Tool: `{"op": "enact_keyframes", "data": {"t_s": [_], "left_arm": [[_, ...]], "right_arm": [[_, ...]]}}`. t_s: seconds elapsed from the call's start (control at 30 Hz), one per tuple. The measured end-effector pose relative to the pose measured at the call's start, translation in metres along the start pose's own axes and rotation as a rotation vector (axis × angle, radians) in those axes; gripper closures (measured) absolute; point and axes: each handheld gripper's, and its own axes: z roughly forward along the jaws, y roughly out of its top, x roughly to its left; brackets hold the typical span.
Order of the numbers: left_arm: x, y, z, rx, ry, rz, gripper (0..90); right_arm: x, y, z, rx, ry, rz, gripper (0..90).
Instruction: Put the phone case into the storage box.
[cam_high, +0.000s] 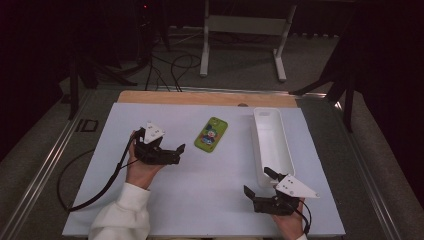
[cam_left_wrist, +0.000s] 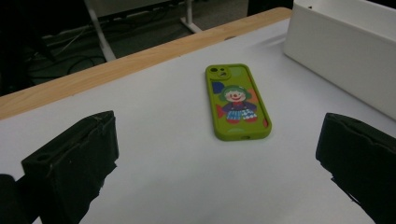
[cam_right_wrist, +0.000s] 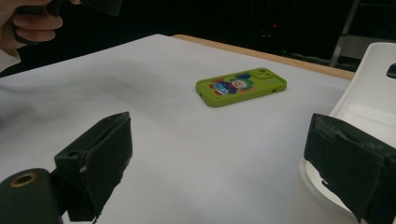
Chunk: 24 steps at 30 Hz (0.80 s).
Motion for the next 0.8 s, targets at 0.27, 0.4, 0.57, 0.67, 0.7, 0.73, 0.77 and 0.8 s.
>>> {"op": "enact_keyframes", "data": {"t_s": [0.27,0.4,0.57,0.67,0.7,0.73,0.77,0.8], "left_arm": [[-0.004,0.011,0.012,0.025,-0.009,0.007,0.0],[-0.007,0.014,0.017,0.034,-0.014,0.011,0.0],[-0.010,0.018,0.024,0.046,-0.019,0.019,0.0],[-0.011,0.022,0.030,0.057,-0.017,0.024,0.0],[-0.012,0.023,0.031,0.057,-0.019,0.019,0.0],[-0.011,0.024,0.033,0.060,-0.022,0.014,0.0],[-0.011,0.025,0.035,0.066,-0.018,0.014,0.0],[-0.012,0.026,0.038,0.069,-0.017,0.013,0.0]], "right_arm": [[0.001,0.000,0.000,0.001,-0.003,-0.001,7.7],[0.001,0.000,0.000,0.002,-0.003,0.001,7.7],[0.001,0.000,0.001,0.001,-0.003,0.002,7.7],[0.000,0.000,0.001,0.001,-0.004,0.002,7.7],[0.000,0.000,0.001,0.001,-0.005,0.002,7.7],[0.000,0.000,0.001,0.002,-0.005,0.003,7.7],[0.000,0.000,0.001,0.002,-0.005,0.003,7.7],[0.000,0.000,0.001,0.002,-0.006,0.004,7.7]]}}
